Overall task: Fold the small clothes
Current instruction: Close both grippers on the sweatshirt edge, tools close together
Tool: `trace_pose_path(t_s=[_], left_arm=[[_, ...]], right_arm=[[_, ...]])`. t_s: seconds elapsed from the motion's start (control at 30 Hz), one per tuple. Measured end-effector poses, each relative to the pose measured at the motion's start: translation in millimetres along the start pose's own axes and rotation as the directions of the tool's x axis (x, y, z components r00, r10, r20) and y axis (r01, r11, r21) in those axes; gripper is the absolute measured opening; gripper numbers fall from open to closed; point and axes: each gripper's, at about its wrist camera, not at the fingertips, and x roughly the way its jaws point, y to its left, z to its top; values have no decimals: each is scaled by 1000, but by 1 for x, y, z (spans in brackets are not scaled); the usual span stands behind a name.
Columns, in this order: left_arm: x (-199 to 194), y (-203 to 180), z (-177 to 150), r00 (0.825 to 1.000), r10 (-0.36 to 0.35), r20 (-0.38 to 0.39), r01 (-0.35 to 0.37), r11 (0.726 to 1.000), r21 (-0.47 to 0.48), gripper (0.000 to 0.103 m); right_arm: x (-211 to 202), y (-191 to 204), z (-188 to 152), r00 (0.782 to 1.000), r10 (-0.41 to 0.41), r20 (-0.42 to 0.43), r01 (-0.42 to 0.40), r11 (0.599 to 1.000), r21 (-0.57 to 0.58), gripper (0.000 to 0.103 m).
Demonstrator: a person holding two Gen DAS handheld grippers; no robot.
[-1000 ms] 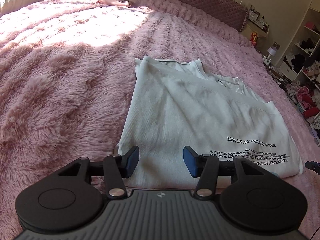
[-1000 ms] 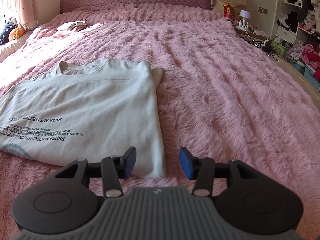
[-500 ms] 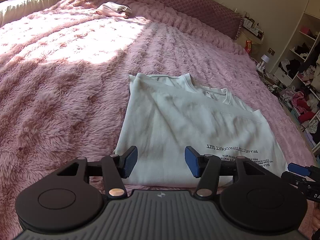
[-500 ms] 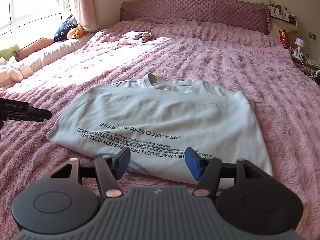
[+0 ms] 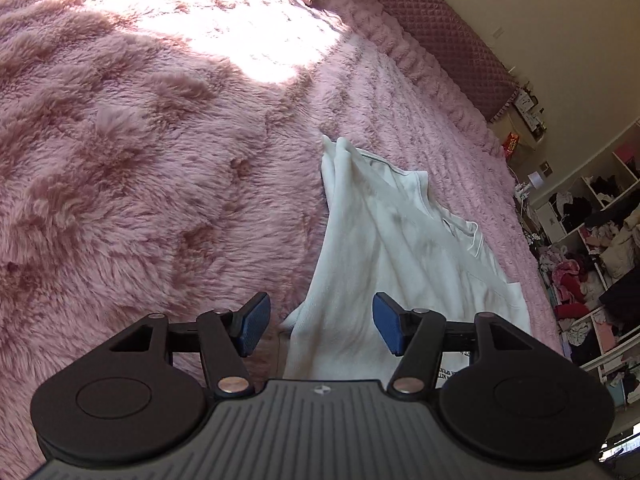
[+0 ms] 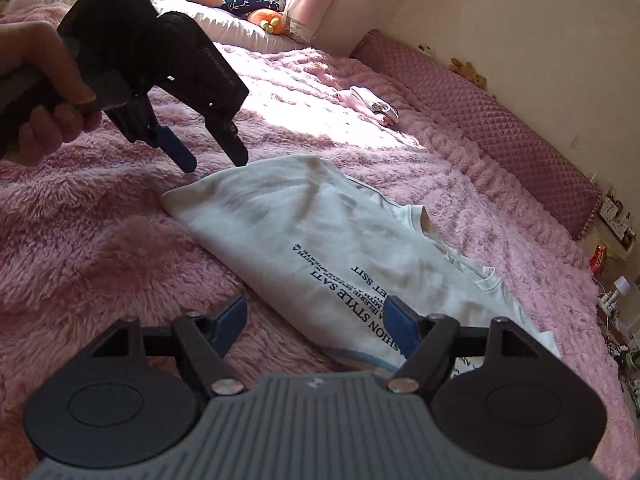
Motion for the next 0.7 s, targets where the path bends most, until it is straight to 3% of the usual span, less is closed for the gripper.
trace_pose_path(t_s=[0.23, 0.33, 0.5, 0.7], left_arm=[[41, 25, 18, 991, -127, -49, 120, 985, -125, 69], [54, 33, 27, 986, -164, -31, 156, 973, -167, 69], [73, 37, 46, 983, -180, -23, 172, 967, -187, 69], [104, 36, 76, 978, -203, -41, 189, 958, -215, 69]], right_arm=[[34, 40, 16, 999, -27, 23, 31, 983, -179, 71], [43, 51, 18, 998, -32, 55, 45, 970, -240, 71], [59, 70, 26, 993, -40, 111, 74, 941, -329, 72], [79, 78, 45, 991, -24, 131, 68, 935, -348, 77]])
